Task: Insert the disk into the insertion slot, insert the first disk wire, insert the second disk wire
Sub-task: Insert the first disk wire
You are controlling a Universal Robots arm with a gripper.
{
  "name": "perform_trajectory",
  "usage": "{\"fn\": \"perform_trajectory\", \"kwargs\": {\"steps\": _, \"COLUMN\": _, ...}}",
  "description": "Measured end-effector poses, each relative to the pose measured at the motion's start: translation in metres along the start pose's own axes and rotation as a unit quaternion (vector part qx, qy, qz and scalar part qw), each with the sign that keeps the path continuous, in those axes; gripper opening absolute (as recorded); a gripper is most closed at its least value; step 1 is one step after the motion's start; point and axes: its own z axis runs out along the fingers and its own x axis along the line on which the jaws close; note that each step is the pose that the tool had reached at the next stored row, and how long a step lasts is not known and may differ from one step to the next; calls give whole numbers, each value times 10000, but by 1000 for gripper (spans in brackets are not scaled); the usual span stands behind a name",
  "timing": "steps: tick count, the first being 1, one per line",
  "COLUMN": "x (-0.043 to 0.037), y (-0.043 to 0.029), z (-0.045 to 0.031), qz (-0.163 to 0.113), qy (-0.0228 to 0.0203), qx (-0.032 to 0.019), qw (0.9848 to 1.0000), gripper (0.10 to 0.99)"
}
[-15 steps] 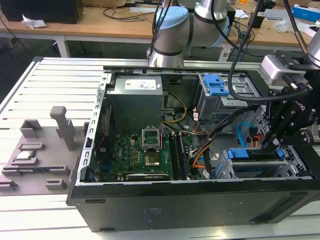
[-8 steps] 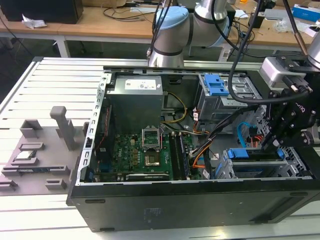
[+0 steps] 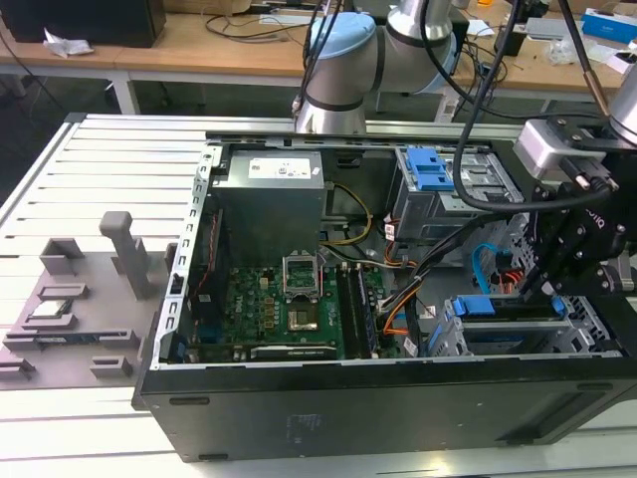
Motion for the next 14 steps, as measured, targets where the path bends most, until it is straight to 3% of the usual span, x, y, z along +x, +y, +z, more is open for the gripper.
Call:
{"fn": "perform_trajectory", "kwargs": {"steps": 2, "x": 0, "y": -1, "z": 4, "qz": 0, "qy": -4, "qx": 0, "qw": 10000, "gripper": 173}}
{"fn": "perform_trajectory", "kwargs": {"steps": 3, "x": 0, "y": -1, "z": -6, "qz": 0, "qy": 0, "qx": 0, "qw": 10000, "gripper": 239}}
{"fn": "perform_trajectory", "kwargs": {"steps": 7, "x": -24, "y": 14, "z": -308, "qz": 0, "qy": 1, "qx": 0, "qw": 10000, "gripper": 224}}
{"fn": "perform_trajectory", "kwargs": {"steps": 8, "x": -31, "y": 17, "z": -377, "qz": 0, "qy": -1, "qx": 0, "qw": 10000, "gripper": 106}}
{"fn": "perform_trajectory", "kwargs": {"steps": 10, "x": -39, "y": 23, "z": -501, "qz": 0, "qy": 1, "qx": 0, "qw": 10000, "gripper": 106}}
{"fn": "perform_trajectory", "kwargs": {"steps": 11, "x": -38, "y": 25, "z": -551, "qz": 0, "qy": -1, "qx": 0, "qw": 10000, "gripper": 106}}
{"fn": "perform_trajectory", "kwargs": {"steps": 14, "x": -38, "y": 25, "z": -557, "qz": 0, "qy": 0, "qx": 0, "qw": 10000, "gripper": 106}}
